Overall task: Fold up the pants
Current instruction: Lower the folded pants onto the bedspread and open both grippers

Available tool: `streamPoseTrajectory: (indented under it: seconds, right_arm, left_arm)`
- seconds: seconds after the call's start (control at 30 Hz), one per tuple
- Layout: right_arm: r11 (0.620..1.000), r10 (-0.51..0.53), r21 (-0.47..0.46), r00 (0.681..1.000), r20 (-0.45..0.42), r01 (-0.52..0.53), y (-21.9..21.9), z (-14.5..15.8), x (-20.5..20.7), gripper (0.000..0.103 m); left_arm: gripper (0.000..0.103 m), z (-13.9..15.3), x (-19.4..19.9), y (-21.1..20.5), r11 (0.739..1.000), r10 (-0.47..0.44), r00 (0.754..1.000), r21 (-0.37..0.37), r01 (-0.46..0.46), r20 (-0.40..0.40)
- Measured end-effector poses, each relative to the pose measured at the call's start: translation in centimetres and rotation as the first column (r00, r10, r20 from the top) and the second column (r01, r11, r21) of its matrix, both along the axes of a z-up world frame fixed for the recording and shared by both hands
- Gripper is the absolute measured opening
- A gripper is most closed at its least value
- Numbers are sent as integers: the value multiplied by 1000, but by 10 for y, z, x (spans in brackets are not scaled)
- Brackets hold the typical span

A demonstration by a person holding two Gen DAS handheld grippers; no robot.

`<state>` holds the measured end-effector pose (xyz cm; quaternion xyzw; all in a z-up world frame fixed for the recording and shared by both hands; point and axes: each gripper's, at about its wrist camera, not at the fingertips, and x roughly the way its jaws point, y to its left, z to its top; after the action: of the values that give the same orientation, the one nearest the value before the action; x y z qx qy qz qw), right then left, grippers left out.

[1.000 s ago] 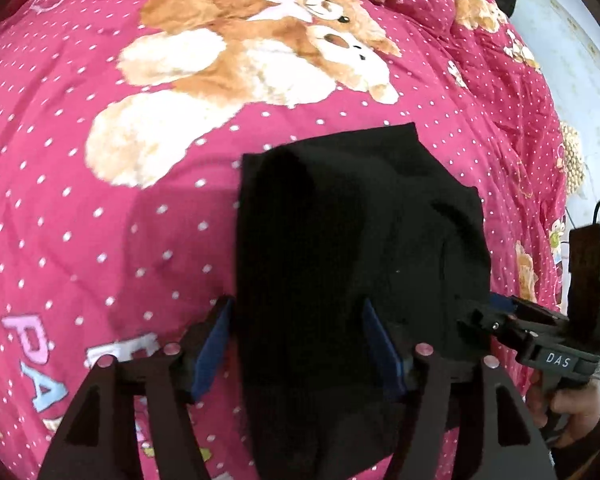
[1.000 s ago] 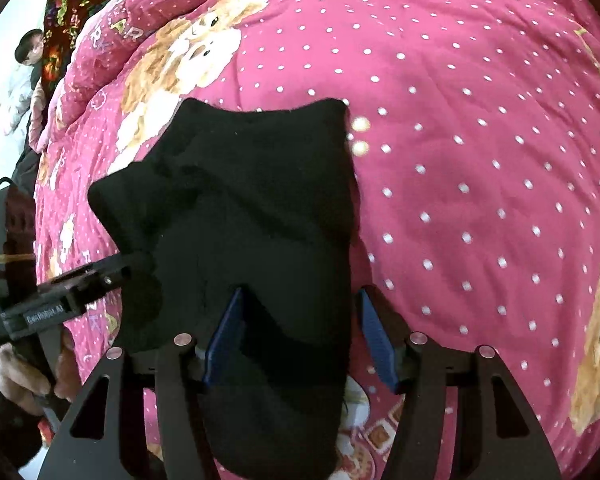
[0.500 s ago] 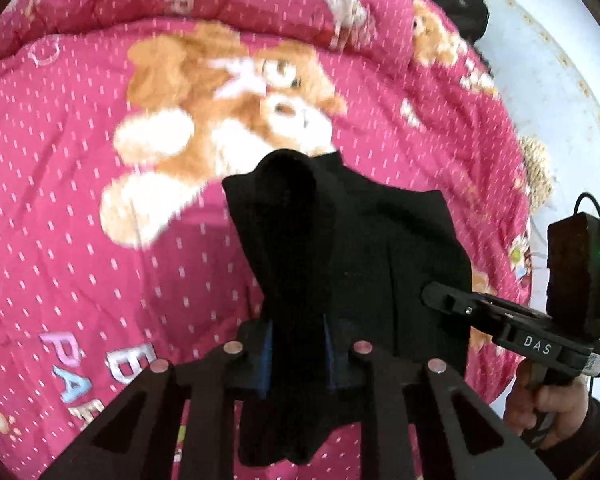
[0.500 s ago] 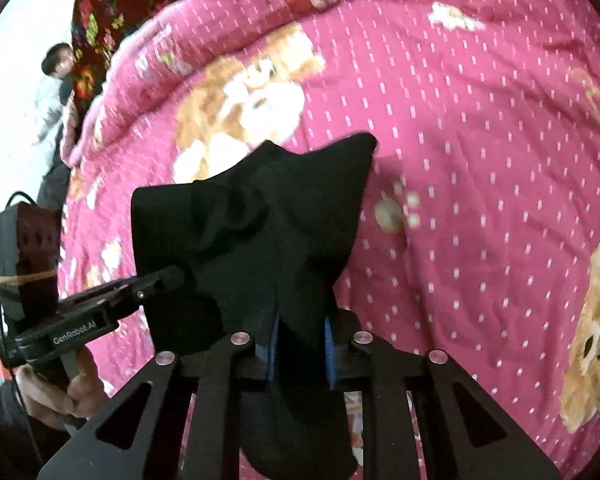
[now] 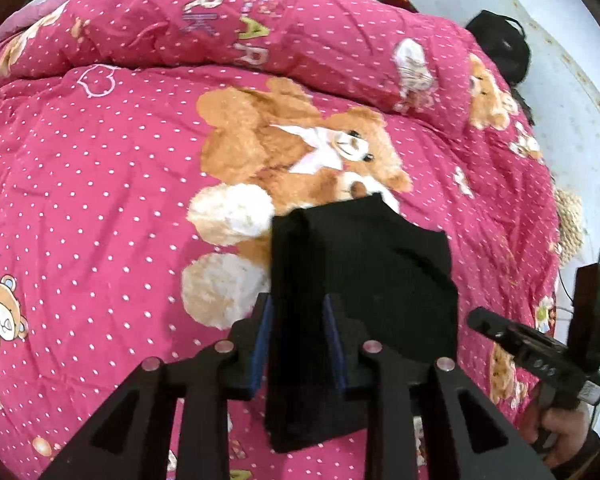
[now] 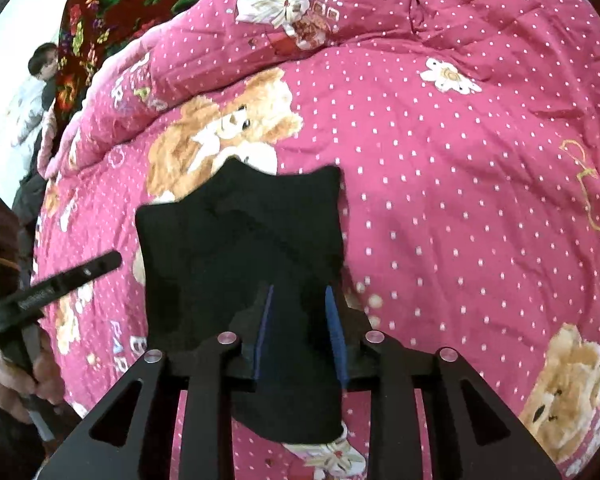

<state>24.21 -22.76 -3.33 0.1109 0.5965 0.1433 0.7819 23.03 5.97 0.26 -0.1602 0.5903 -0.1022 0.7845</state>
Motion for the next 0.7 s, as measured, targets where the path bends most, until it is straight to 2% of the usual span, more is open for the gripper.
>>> streamPoseTrajectory:
  seconds: [0.1,0.17,0.3,0.63,0.7]
  right_arm:
    - [1000,23,-18,1000,-5,-23,5,-6,-12,26]
    - [998,39,-39,999,-18,-40,10,-14,-18,26]
    - [993,63,-97,995,-75,-70,17,-39,-25,26]
    - [995,56,-78,998,-35,-58,11,-12,-46,26]
    - [996,53,-70,998,-30,-55,11,-7,-54,32]
  left_arm:
    - [29,-2,-11,-16,998,-55,998,-11,55,6]
    - [29,-14,-19,-30,996,-95,995,-3,95,-24]
    - [29,-47,-30,-51,986,-143,986,73,149,-86]
    - [29,-9,-41,-52,981,-125,992,145,129,-36]
    - [29,-6,-46,-48,979,-126,992,155,129,-29]
